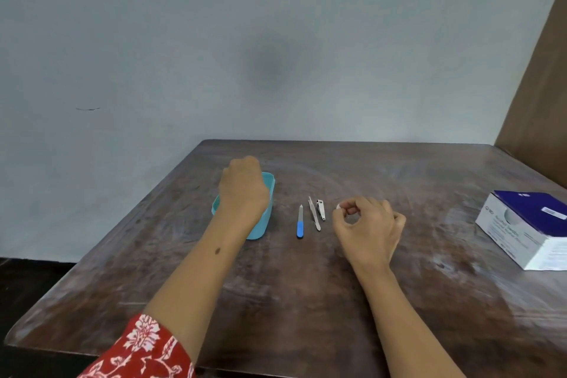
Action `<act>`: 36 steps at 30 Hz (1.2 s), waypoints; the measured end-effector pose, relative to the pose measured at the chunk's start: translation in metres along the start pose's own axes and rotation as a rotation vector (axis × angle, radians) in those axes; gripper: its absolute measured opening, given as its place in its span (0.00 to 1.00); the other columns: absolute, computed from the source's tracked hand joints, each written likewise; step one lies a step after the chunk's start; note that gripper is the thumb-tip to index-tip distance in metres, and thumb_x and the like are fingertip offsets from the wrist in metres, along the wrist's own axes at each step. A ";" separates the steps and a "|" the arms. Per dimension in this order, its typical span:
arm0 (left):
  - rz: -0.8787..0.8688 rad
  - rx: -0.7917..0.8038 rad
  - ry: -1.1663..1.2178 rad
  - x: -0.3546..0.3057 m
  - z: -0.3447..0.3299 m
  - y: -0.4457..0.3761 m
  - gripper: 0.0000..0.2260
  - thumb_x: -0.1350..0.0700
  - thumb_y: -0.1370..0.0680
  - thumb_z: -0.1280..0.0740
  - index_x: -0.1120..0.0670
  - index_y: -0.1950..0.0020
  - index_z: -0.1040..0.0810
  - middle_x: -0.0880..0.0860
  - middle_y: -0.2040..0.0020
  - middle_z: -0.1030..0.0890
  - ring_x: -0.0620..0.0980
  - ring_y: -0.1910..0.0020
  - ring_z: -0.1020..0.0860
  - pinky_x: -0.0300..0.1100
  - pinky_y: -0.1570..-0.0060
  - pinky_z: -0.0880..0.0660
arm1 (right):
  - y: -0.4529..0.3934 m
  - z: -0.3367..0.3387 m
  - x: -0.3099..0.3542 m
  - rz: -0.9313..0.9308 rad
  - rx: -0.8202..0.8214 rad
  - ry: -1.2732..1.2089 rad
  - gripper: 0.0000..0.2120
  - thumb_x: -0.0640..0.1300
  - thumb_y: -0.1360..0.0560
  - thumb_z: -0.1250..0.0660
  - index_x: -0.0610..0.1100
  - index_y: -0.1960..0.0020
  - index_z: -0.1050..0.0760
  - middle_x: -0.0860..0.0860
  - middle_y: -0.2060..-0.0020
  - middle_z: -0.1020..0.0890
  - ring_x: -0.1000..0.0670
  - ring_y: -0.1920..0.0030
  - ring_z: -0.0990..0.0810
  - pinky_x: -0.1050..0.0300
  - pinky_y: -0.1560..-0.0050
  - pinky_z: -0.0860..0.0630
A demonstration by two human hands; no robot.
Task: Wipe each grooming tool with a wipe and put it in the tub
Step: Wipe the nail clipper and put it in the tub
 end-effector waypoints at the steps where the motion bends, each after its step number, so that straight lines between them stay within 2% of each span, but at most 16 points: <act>1: -0.048 -0.054 0.017 -0.006 0.000 0.002 0.03 0.68 0.26 0.39 0.62 0.59 0.30 0.63 0.50 0.22 0.61 0.50 0.23 0.49 0.59 0.29 | 0.000 0.000 0.000 0.000 -0.010 -0.002 0.05 0.42 0.35 0.29 0.50 0.68 0.23 0.54 0.70 0.20 0.50 0.63 0.24 0.57 0.56 0.44; 3: -0.157 -0.116 0.078 -0.018 -0.009 0.004 0.05 0.67 0.26 0.41 0.63 0.58 0.26 0.63 0.52 0.21 0.62 0.52 0.23 0.51 0.57 0.27 | 0.000 0.000 0.000 -0.008 -0.033 -0.013 0.04 0.44 0.35 0.31 0.50 0.67 0.23 0.55 0.70 0.20 0.51 0.63 0.24 0.57 0.55 0.43; 5: -0.259 -0.094 0.113 -0.031 -0.029 0.008 0.06 0.64 0.25 0.40 0.62 0.55 0.24 0.61 0.54 0.20 0.62 0.53 0.23 0.50 0.57 0.27 | -0.001 -0.001 -0.001 -0.037 -0.055 -0.024 0.04 0.45 0.34 0.33 0.50 0.67 0.22 0.55 0.70 0.20 0.51 0.63 0.25 0.55 0.55 0.41; 7: -0.347 -0.034 0.067 -0.045 -0.052 0.016 0.05 0.61 0.25 0.40 0.61 0.58 0.26 0.60 0.54 0.20 0.61 0.52 0.23 0.50 0.56 0.29 | -0.001 -0.001 -0.004 -0.063 -0.070 -0.030 0.03 0.45 0.33 0.32 0.50 0.65 0.22 0.54 0.68 0.20 0.49 0.62 0.24 0.54 0.55 0.39; 10: -0.442 -0.006 -0.080 -0.061 -0.078 0.027 0.07 0.56 0.22 0.38 0.58 0.51 0.23 0.57 0.48 0.22 0.57 0.47 0.25 0.47 0.51 0.29 | -0.002 0.000 -0.006 -0.076 -0.054 -0.029 0.03 0.43 0.32 0.30 0.50 0.63 0.21 0.54 0.66 0.19 0.49 0.60 0.23 0.52 0.55 0.37; 13: -0.431 0.032 -0.221 -0.066 -0.098 0.023 0.09 0.53 0.22 0.38 0.57 0.49 0.23 0.58 0.41 0.24 0.58 0.37 0.31 0.50 0.39 0.32 | -0.002 0.001 -0.005 -0.083 -0.042 -0.028 0.03 0.44 0.31 0.30 0.50 0.62 0.22 0.55 0.66 0.19 0.50 0.59 0.23 0.53 0.55 0.37; 16: -0.383 0.078 -0.278 -0.068 -0.111 0.017 0.11 0.53 0.21 0.40 0.57 0.45 0.23 0.61 0.33 0.29 0.61 0.28 0.40 0.55 0.30 0.41 | -0.003 0.001 -0.004 -0.085 -0.050 -0.035 0.04 0.43 0.32 0.29 0.50 0.63 0.22 0.55 0.66 0.19 0.50 0.60 0.24 0.55 0.55 0.38; 20: -0.344 0.028 -0.251 -0.069 -0.117 0.014 0.08 0.55 0.21 0.40 0.55 0.48 0.23 0.58 0.38 0.25 0.59 0.34 0.34 0.53 0.34 0.37 | -0.003 0.000 -0.004 -0.079 -0.072 -0.070 0.03 0.42 0.32 0.29 0.49 0.61 0.21 0.54 0.66 0.19 0.49 0.60 0.23 0.55 0.55 0.37; 23: -0.315 -0.004 -0.242 -0.069 -0.119 0.014 0.06 0.55 0.22 0.38 0.54 0.51 0.23 0.56 0.44 0.23 0.56 0.40 0.31 0.51 0.39 0.35 | -0.004 -0.002 -0.006 -0.113 -0.066 -0.220 0.06 0.39 0.28 0.32 0.46 0.52 0.21 0.52 0.61 0.20 0.49 0.59 0.22 0.53 0.57 0.27; 25: -0.316 -0.016 -0.273 -0.072 -0.117 0.015 0.04 0.56 0.23 0.37 0.53 0.52 0.23 0.56 0.44 0.24 0.56 0.41 0.32 0.51 0.40 0.36 | -0.006 -0.005 -0.010 -0.184 -0.032 -0.356 0.10 0.37 0.26 0.36 0.44 0.46 0.21 0.50 0.55 0.21 0.52 0.58 0.23 0.56 0.57 0.25; 27: -0.326 -0.023 -0.283 -0.073 -0.114 0.016 0.04 0.58 0.24 0.37 0.54 0.52 0.23 0.56 0.43 0.27 0.57 0.40 0.33 0.51 0.39 0.37 | -0.008 -0.008 -0.016 -0.291 -0.017 -0.462 0.11 0.35 0.24 0.38 0.45 0.46 0.21 0.49 0.52 0.22 0.56 0.58 0.24 0.58 0.54 0.23; 28: -0.325 -0.032 -0.263 -0.072 -0.113 0.016 0.04 0.59 0.24 0.37 0.55 0.51 0.23 0.57 0.42 0.28 0.57 0.40 0.33 0.50 0.39 0.37 | -0.008 -0.009 -0.018 -0.350 -0.029 -0.519 0.11 0.35 0.24 0.38 0.47 0.48 0.21 0.50 0.51 0.22 0.56 0.58 0.23 0.56 0.53 0.22; 30: -0.334 -0.091 -0.122 -0.066 -0.109 0.015 0.06 0.58 0.22 0.38 0.56 0.48 0.23 0.56 0.43 0.27 0.56 0.42 0.31 0.48 0.42 0.34 | -0.008 -0.011 -0.022 -0.448 -0.056 -0.624 0.10 0.36 0.24 0.37 0.50 0.52 0.22 0.50 0.52 0.21 0.52 0.56 0.21 0.53 0.56 0.20; 32: -0.334 -0.149 0.188 -0.056 -0.104 0.013 0.06 0.58 0.21 0.39 0.56 0.49 0.24 0.54 0.49 0.23 0.52 0.50 0.26 0.45 0.49 0.28 | -0.008 -0.013 -0.023 -0.542 -0.017 -0.706 0.09 0.36 0.24 0.37 0.49 0.53 0.22 0.48 0.54 0.21 0.49 0.58 0.19 0.62 0.63 0.21; 34: -0.268 -0.098 0.565 -0.046 -0.102 0.013 0.05 0.58 0.21 0.38 0.54 0.53 0.23 0.51 0.57 0.19 0.47 0.61 0.22 0.41 0.58 0.25 | -0.007 -0.018 -0.022 -0.661 0.054 -0.827 0.09 0.35 0.23 0.37 0.46 0.54 0.22 0.47 0.58 0.20 0.54 0.65 0.19 0.63 0.63 0.22; 36: -0.148 -0.023 0.819 -0.040 -0.105 0.015 0.05 0.60 0.22 0.37 0.55 0.52 0.21 0.49 0.62 0.18 0.42 0.67 0.21 0.36 0.63 0.24 | -0.007 -0.025 -0.017 -0.757 0.116 -0.995 0.10 0.33 0.24 0.37 0.46 0.56 0.22 0.48 0.60 0.21 0.55 0.66 0.21 0.60 0.61 0.21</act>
Point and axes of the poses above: each hand's wrist, its own y-axis away from the middle knuckle, its own z-axis out of the back of the hand, x = y × z, the point moved 3 cm from there along -y, towards the middle knuckle
